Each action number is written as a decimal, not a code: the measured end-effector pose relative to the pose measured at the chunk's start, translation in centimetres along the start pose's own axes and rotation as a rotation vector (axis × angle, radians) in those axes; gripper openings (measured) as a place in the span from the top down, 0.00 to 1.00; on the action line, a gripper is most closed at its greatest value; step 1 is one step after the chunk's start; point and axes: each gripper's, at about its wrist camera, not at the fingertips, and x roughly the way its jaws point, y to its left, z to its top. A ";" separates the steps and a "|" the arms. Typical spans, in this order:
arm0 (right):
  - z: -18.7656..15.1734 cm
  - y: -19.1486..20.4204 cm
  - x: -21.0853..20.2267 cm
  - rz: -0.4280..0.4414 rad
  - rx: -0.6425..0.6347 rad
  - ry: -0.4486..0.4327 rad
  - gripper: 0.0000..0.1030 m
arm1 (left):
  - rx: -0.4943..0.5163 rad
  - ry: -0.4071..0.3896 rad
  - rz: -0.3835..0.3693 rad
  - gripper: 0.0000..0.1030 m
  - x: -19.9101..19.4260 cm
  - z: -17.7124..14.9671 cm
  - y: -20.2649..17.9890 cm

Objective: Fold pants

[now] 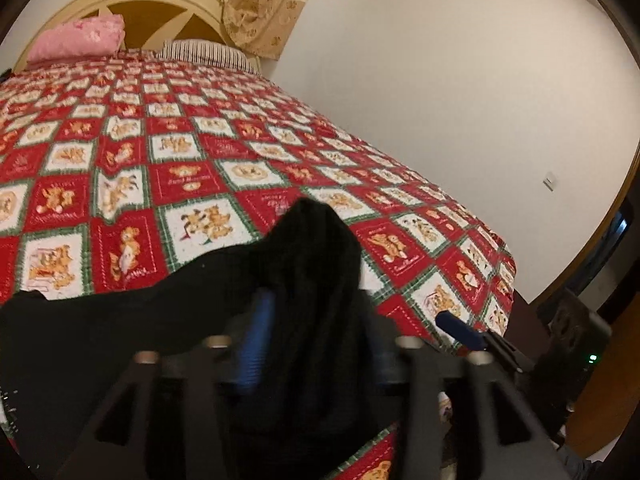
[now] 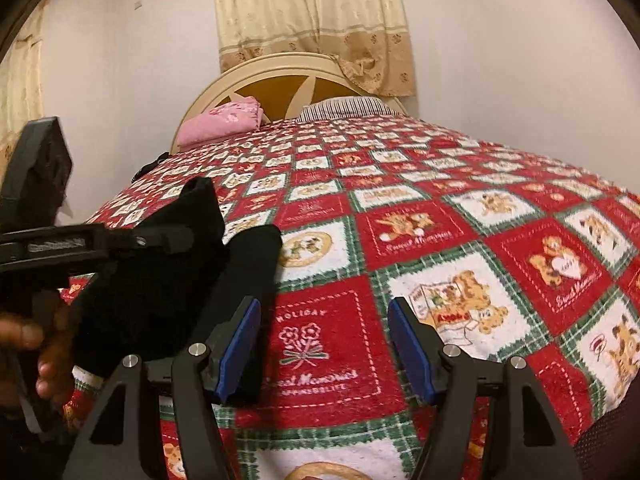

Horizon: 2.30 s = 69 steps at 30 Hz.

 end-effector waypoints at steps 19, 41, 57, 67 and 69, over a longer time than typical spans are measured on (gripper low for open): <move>3.8 12.8 -2.2 0.127 -0.179 -0.032 0.34 | -0.054 -0.135 0.247 0.07 -6.4 -3.7 8.1; 3.5 7.5 -0.7 -0.118 -0.080 0.067 0.23 | -0.084 -0.025 0.279 0.04 -4.6 -5.9 10.8; 2.7 4.9 6.9 0.005 0.053 0.229 0.23 | -0.076 -0.018 0.273 0.00 -4.4 -5.9 11.0; 3.4 5.1 4.8 -0.034 0.040 0.187 0.23 | -0.095 -0.001 0.287 0.00 -5.0 -6.4 11.6; 3.9 5.9 3.8 -0.069 0.004 0.141 0.23 | -0.115 -0.001 0.294 0.00 -5.4 -6.6 11.9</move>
